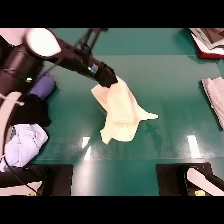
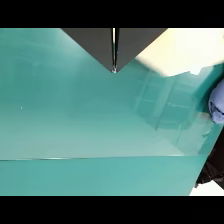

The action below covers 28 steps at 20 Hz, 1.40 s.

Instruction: Fold the shirts.

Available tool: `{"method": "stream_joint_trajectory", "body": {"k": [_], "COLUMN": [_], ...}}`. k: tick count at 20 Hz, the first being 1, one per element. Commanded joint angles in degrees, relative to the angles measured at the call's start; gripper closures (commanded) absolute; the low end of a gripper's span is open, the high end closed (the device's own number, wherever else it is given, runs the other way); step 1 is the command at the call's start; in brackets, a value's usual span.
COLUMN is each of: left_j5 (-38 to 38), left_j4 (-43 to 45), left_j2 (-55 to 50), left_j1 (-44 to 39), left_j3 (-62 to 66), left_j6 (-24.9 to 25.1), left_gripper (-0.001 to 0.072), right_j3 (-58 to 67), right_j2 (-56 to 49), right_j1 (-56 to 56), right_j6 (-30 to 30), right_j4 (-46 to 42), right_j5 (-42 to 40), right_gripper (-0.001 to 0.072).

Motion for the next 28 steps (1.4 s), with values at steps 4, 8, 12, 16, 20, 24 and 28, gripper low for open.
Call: {"method": "stream_joint_trajectory", "body": {"k": [4,8,12,16,20,24,28], "left_j5": [-15.41,-13.92,-3.3,5.68,13.2,16.57,18.12], "left_j4": [1.95,-2.34,-4.96,-6.58,-7.52,-9.07,-9.38], "left_j2": [-2.56,1.29,3.87,3.87,3.41,1.81,1.77], "left_j1": [10.75,10.93,8.41,3.72,-1.09,-1.64,-1.62], "left_j3": [-2.51,-18.4,-38.12,-46.12,-47.32,-47.32,-47.3], "left_j6": [-5.27,-3.87,-3.96,-3.85,-4.09,-5.77,-5.68], "left_gripper": [0.0244,0.0243,0.0243,0.0243,0.0243,0.0245,0.0681], "right_j3": [0.09,0.07,0.07,0.04,0.04,0.04,0.04], "right_j2": [0.02,0.0,0.0,-0.02,0.0,0.0,0.0], "right_j1": [0.04,0.04,0.04,0.04,0.04,0.07,0.2], "right_j6": [0.0,0.0,0.0,0.0,0.0,0.0,0.04], "right_j4": [-0.46,-0.48,-0.5,-0.48,-0.48,-0.46,-0.42], "right_j5": [0.59,0.66,0.87,1.05,2.38,3.26,4.46], "right_gripper": [0.0697,0.0697,0.0697,0.0697,0.0697,0.0698,0.0697]}}
